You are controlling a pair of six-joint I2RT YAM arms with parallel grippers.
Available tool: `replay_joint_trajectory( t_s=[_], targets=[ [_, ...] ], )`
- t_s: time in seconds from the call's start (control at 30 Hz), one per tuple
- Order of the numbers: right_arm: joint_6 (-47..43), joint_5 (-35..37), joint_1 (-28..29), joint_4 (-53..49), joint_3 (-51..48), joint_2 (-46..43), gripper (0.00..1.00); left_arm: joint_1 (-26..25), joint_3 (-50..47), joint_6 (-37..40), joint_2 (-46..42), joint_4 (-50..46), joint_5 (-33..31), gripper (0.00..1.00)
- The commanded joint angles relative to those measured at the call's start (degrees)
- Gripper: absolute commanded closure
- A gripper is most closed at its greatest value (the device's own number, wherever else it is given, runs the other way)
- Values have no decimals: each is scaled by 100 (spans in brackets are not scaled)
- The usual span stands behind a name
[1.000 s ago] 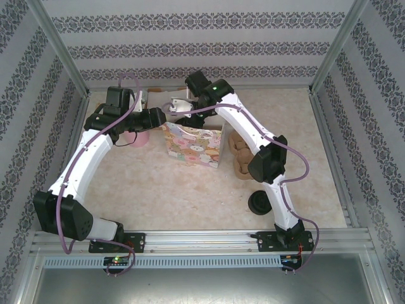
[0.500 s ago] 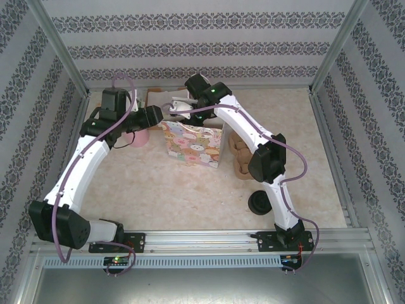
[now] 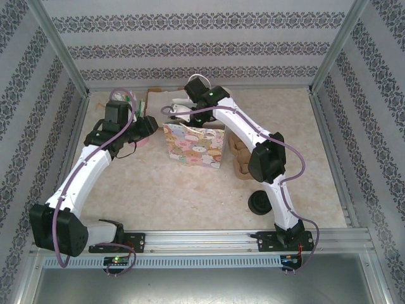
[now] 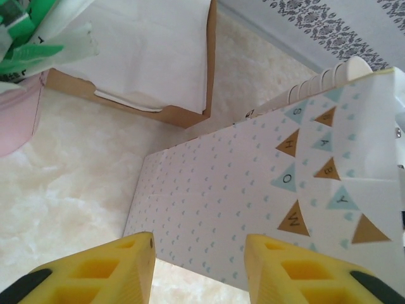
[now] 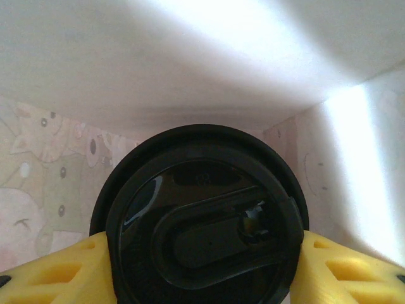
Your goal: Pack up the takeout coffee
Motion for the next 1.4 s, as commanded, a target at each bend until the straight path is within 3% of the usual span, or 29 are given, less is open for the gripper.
replay_joint_trajectory(
  t_s=[0.0,0.23,0.7,0.83,1.03,1.37],
  targets=[
    [95,-47,26,7,-183,104,55,69,-59,-134,29,276,-12,59],
    [127,2,60,34,-478,117,56,71,-157,-58,205,174,107,60],
    [-115,833,208,-470,-739,346,56,68,-116,27,294,132,187,60],
    [-36,783,194,-513,-902,363,56,69,-88,38,273,121,181,60],
    [297,112,35,-274,-1252,230,56,58,-54,26,260,109,175,60],
    [263,478,54,-265,-1741,277,57,47,-11,-33,225,121,165,60]
  ],
)
